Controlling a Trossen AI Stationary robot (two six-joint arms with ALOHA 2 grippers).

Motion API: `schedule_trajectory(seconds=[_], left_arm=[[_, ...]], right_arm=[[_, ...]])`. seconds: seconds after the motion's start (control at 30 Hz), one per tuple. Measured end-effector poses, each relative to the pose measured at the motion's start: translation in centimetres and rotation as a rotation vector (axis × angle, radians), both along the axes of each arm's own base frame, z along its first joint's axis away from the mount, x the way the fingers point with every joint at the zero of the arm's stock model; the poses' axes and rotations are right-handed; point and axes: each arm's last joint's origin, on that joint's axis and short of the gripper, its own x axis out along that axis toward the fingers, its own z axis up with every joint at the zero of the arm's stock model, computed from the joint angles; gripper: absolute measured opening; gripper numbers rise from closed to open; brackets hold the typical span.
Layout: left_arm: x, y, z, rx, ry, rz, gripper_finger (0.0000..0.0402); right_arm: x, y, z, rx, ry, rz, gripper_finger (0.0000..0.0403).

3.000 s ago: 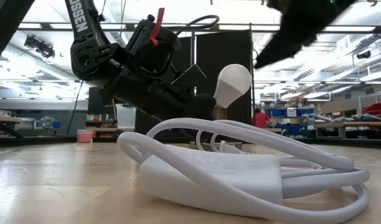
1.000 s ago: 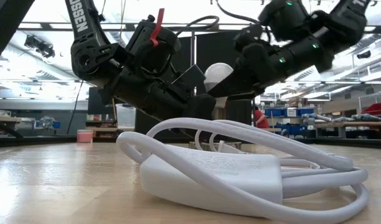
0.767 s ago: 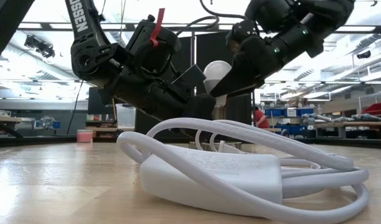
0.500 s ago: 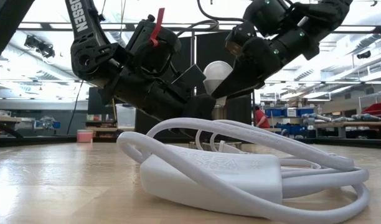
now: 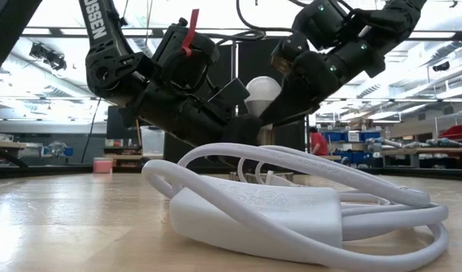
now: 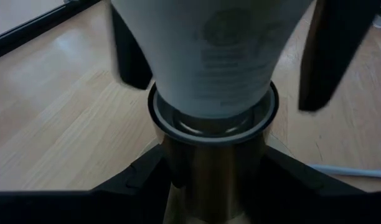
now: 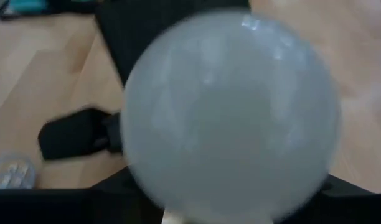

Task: Screw lightbulb
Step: Insert the white lightbulb into the silver lamp

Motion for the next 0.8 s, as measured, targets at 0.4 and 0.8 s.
schedule_trajectory(seconds=[0.4,0.8], left_arm=[[0.0,0.0,0.0,0.0,-0.004,0.0,0.0208],[0.0,0.0,0.0,-0.014,-0.012,0.006,0.0208]], right_arm=[[0.1,1.8,0.0,-0.039,-0.01,-0.093,0.0213],[0.1,2.3,0.0,0.041,-0.025,-0.179,0.0246]])
